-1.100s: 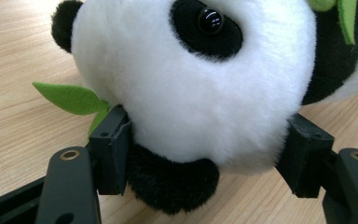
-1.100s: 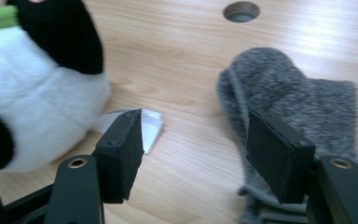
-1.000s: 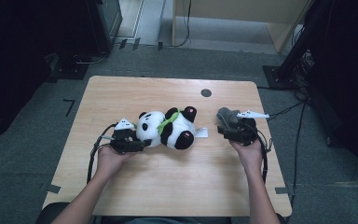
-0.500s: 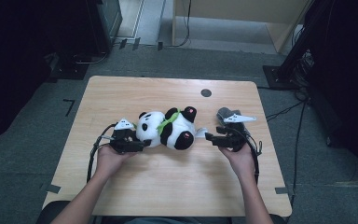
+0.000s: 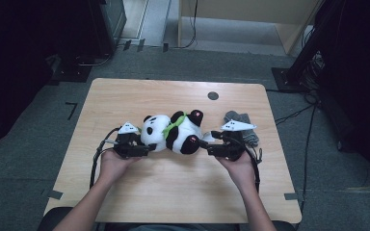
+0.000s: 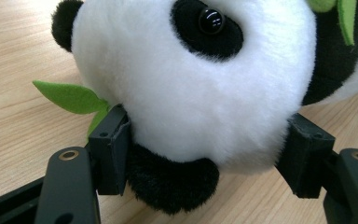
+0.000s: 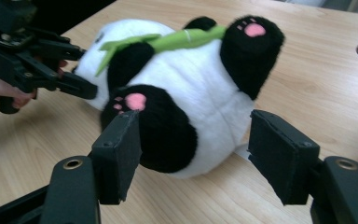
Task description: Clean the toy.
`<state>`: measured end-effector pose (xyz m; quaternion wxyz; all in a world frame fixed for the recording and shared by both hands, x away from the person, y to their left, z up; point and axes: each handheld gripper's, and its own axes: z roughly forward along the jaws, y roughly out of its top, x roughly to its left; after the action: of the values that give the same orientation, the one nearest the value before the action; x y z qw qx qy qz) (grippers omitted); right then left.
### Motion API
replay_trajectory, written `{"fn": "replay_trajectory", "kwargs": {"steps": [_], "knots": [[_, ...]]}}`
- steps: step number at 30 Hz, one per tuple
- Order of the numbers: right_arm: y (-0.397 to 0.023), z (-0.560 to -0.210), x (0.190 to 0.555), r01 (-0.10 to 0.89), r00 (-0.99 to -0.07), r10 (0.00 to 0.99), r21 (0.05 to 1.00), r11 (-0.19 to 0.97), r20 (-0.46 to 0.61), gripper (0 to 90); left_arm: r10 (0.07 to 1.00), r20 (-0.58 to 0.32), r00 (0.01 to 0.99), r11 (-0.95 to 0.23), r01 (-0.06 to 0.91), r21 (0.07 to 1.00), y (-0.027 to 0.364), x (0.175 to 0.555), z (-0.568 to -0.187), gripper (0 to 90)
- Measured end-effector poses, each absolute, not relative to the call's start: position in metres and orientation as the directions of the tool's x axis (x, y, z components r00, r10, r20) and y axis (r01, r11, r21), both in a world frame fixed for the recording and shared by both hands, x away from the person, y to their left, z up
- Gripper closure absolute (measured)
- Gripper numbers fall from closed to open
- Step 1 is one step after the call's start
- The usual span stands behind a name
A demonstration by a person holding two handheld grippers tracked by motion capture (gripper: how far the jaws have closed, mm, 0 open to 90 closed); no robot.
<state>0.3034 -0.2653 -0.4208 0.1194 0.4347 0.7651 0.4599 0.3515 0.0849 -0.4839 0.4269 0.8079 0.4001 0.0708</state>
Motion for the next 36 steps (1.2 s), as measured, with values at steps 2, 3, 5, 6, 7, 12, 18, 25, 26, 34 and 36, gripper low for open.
{"fn": "replay_trajectory", "kwargs": {"steps": [2, 3, 5, 6, 7, 12, 18, 25, 26, 34, 36], "knots": [[-0.262, -0.416, 0.302, 0.549, -0.600, 0.768, 0.814, 0.191, 0.225, 34.9, 0.706, -0.226, 0.671, -0.318, 0.585, 0.746, 0.085, 0.352, -0.483, 30.8], [-0.259, -0.413, 0.301, 0.536, -0.610, 0.760, 0.823, 0.186, 0.225, 34.9, 0.706, -0.225, 0.671, -0.319, 0.586, 0.745, 0.085, 0.352, -0.483, 30.9], [-0.254, -0.410, 0.299, 0.523, -0.622, 0.751, 0.832, 0.188, 0.221, 34.7, 0.707, -0.224, 0.670, -0.320, 0.586, 0.744, 0.085, 0.352, -0.483, 31.0], [-0.250, -0.410, 0.298, 0.520, -0.629, 0.747, 0.831, 0.197, 0.216, 34.7, 0.708, -0.225, 0.670, -0.319, 0.587, 0.744, 0.084, 0.352, -0.483, 31.1], [-0.247, -0.411, 0.297, 0.520, -0.634, 0.744, 0.829, 0.208, 0.211, 34.6, 0.709, -0.225, 0.669, -0.319, 0.588, 0.744, 0.084, 0.352, -0.482, 31.1], [-0.235, -0.421, 0.297, 0.519, -0.643, 0.743, 0.818, 0.247, 0.184, 35.5, 0.708, -0.228, 0.668, -0.317, 0.590, 0.743, 0.084, 0.351, -0.482, 32.1], [-0.232, -0.437, 0.302, 0.526, -0.626, 0.756, 0.819, 0.230, 0.190, 37.2, 0.706, -0.235, 0.668, -0.313, 0.592, 0.743, 0.085, 0.352, -0.482, 32.6], [-0.229, -0.454, 0.305, 0.510, -0.629, 0.757, 0.829, 0.227, 0.180, 35.2, 0.701, -0.244, 0.669, -0.310, 0.596, 0.741, 0.086, 0.353, -0.483, 32.9], [-0.228, -0.457, 0.305, 0.511, -0.630, 0.755, 0.828, 0.230, 0.179, 35.0, 0.702, -0.241, 0.670, -0.313, 0.594, 0.741, 0.085, 0.353, -0.483, 32.9], [-0.222, -0.474, 0.307, 0.487, -0.630, 0.764, 0.839, 0.245, 0.142, 27.6, 0.701, -0.240, 0.672, -0.315, 0.593, 0.742, 0.085, 0.352, -0.483, 33.3], [-0.218, -0.478, 0.305, 0.453, -0.635, 0.767, 0.850, 0.268, 0.097, 26.6, 0.701, -0.242, 0.671, -0.312, 0.594, 0.742, 0.085, 0.352, -0.483, 33.6]]}}
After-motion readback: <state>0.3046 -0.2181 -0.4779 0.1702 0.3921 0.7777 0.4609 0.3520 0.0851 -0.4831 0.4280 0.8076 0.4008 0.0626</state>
